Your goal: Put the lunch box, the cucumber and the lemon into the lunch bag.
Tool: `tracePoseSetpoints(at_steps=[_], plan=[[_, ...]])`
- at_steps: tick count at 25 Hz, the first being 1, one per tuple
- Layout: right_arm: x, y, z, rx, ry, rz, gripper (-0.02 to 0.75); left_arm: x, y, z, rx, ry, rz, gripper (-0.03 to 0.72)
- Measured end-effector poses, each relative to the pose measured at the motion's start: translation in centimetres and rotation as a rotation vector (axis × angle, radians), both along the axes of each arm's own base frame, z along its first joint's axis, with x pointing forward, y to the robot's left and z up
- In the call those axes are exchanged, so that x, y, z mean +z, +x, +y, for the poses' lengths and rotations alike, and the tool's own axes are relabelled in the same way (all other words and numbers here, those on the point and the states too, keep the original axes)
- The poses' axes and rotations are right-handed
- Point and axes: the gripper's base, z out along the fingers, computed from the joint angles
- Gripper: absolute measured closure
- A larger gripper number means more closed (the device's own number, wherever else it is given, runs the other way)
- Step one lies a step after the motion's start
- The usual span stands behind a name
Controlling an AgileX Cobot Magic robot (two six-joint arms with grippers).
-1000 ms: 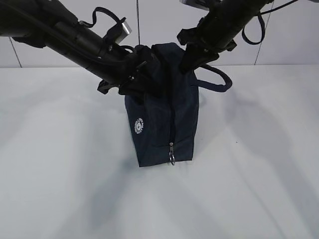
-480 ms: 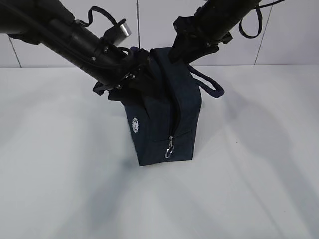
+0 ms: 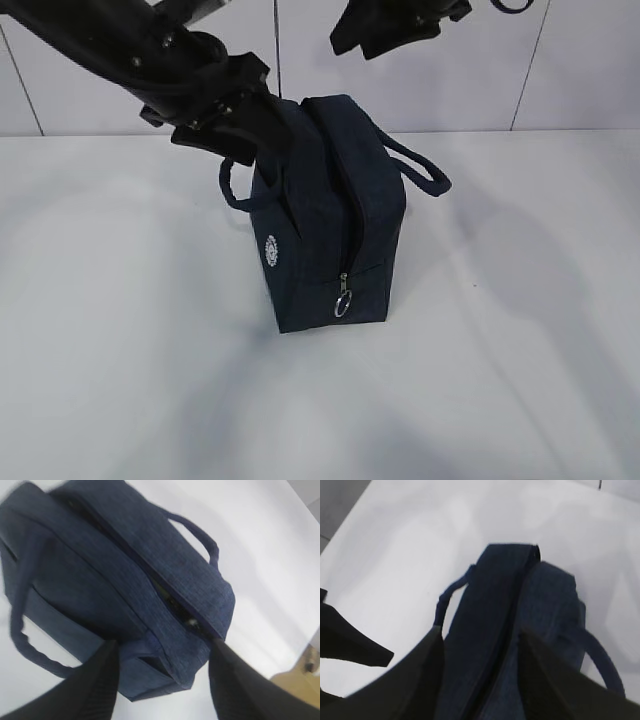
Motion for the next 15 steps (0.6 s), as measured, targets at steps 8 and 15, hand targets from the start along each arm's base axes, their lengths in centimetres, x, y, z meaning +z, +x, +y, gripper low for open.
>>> tracePoseSetpoints(at_steps=[8, 15], plan=[[9.6, -3.9, -1.2, -0.077, 0.097, -0.319, 0.376, 4.2, -0.9, 1.2, 0.038, 0.018, -0.213, 0.292], [16.9, -9.2, -2.7, -0.077, 0.134, -0.582, 0.405, 7.9, -2.2, 2.3, 0.057, 0.019, -0.378, 0.305]])
